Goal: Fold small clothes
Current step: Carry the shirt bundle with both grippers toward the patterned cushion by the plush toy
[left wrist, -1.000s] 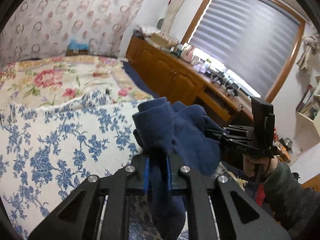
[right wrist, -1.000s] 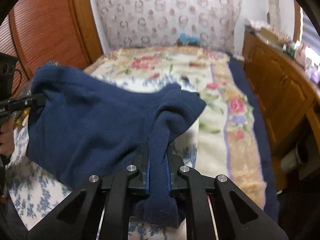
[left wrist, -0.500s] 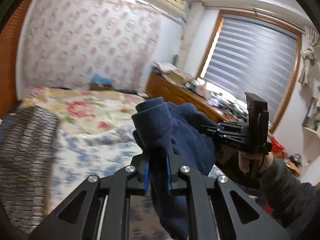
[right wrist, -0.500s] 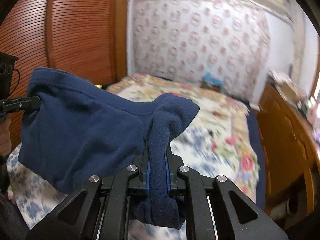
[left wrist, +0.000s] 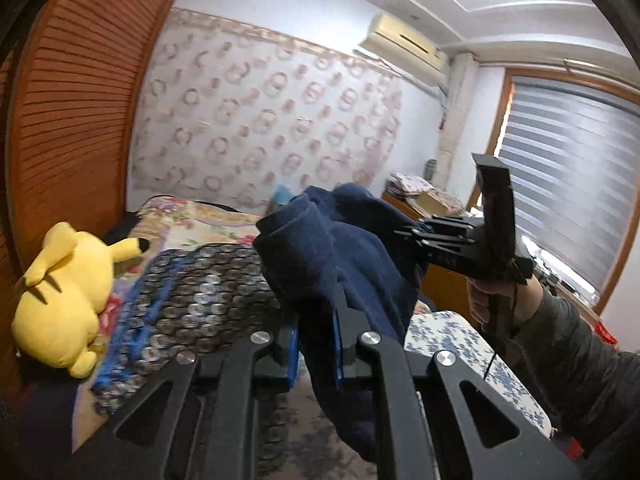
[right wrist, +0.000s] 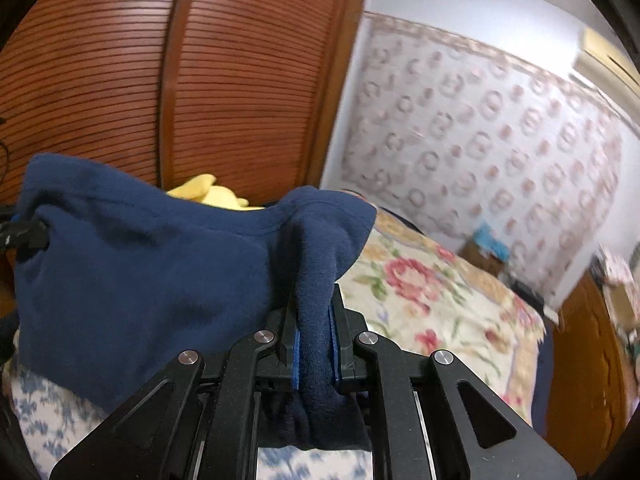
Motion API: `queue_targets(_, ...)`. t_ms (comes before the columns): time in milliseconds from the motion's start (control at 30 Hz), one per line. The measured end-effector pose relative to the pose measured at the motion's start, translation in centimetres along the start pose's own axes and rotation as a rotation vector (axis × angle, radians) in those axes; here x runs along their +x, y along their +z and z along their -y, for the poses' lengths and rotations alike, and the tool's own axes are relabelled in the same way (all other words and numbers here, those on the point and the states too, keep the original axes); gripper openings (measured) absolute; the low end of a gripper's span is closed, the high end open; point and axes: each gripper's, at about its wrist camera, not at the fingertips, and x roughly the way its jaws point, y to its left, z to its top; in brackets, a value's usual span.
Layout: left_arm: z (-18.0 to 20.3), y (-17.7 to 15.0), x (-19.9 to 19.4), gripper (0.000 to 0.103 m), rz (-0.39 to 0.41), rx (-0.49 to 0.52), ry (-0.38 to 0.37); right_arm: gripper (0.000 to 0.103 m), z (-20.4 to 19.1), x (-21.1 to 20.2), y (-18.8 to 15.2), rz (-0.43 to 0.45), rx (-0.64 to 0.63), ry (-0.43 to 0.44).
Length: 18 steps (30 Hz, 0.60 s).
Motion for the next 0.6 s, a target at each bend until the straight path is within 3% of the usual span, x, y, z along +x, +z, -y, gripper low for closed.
queue_targets(267, -5.7, -2.7, -1.0, 0.009, 0.019, -0.103, 0.092, 0.008, -5.2, 8.2, 4.6, -0.012, -0.095, 0.077)
queue_targets(600, -8.5, -6.4, 0.5, 0.010, -0.070, -0.115, 0.243, 0.009, -9.1, 16.1, 3.7, -0.064, -0.060, 0.081)
